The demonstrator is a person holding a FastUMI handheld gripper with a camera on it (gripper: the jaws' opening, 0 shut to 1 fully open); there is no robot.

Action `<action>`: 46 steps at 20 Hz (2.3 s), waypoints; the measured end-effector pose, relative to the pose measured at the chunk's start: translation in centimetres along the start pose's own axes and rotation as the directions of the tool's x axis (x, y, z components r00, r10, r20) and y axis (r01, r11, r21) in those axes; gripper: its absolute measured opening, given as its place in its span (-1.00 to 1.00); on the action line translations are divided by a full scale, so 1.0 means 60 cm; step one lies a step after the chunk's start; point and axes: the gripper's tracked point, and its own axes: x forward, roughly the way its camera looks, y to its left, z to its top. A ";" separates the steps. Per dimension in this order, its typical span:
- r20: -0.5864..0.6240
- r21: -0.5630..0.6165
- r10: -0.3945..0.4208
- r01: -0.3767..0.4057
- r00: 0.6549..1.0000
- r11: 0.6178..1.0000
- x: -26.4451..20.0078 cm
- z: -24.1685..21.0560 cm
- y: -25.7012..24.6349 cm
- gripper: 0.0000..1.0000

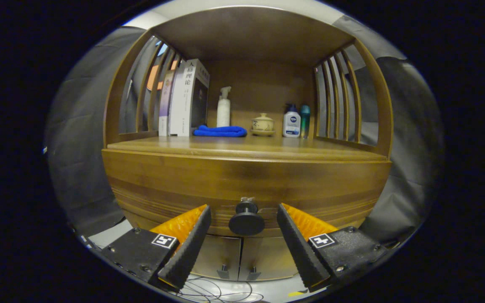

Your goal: Pull open the drawer, take out the items inside it, and place them on the countertop above the cabinet.

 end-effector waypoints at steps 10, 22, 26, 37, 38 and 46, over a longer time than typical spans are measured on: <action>-0.017 0.036 -0.015 0.016 1.000 0.999 0.023 -0.015 -0.004 -0.07; -0.018 0.017 -0.003 0.003 1.000 1.000 -0.021 -0.023 -0.002 -0.17; -0.002 0.016 -0.002 0.002 1.000 1.000 -0.049 -0.032 -0.001 -0.18; 0.002 0.024 0.017 -0.017 1.000 1.000 -0.128 -0.056 0.001 -0.22; -0.001 0.027 0.019 -0.019 1.000 0.999 -0.137 -0.059 0.001 -0.23; -0.009 0.036 0.035 -0.034 0.999 0.999 -0.199 -0.076 -0.002 -0.23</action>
